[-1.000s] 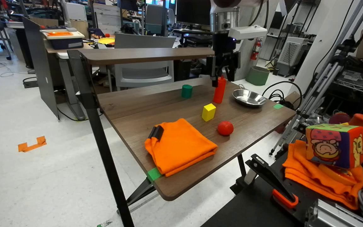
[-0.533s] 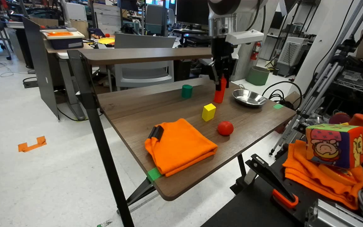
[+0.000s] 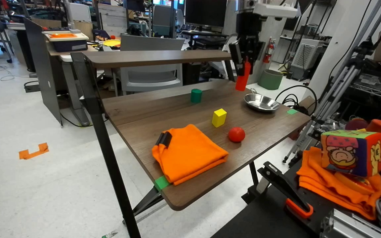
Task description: Put the orange bottle on the silver pan
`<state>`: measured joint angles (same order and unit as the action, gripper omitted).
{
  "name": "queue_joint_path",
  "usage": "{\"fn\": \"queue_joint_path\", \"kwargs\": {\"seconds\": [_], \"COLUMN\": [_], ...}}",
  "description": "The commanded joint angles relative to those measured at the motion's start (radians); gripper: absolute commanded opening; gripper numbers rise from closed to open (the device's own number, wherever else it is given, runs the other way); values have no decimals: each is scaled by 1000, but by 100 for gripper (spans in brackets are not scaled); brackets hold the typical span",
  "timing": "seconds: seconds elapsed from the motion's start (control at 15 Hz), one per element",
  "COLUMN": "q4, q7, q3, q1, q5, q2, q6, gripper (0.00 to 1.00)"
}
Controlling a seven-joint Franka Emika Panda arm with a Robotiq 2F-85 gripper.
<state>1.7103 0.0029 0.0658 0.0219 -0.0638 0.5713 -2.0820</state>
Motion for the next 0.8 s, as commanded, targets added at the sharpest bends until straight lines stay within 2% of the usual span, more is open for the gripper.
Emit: {"fn": "queue_joint_path", "kwargs": {"seconds": [0.0, 0.33, 0.73], "q4": [95, 175, 178], "q7": [2, 14, 3], "q3": [-2, 29, 43], "q1": [59, 127, 194], "q5": [74, 142, 223], "q2": [-108, -146, -87], "q6": [33, 5, -72], "gripper": [13, 13, 13]}}
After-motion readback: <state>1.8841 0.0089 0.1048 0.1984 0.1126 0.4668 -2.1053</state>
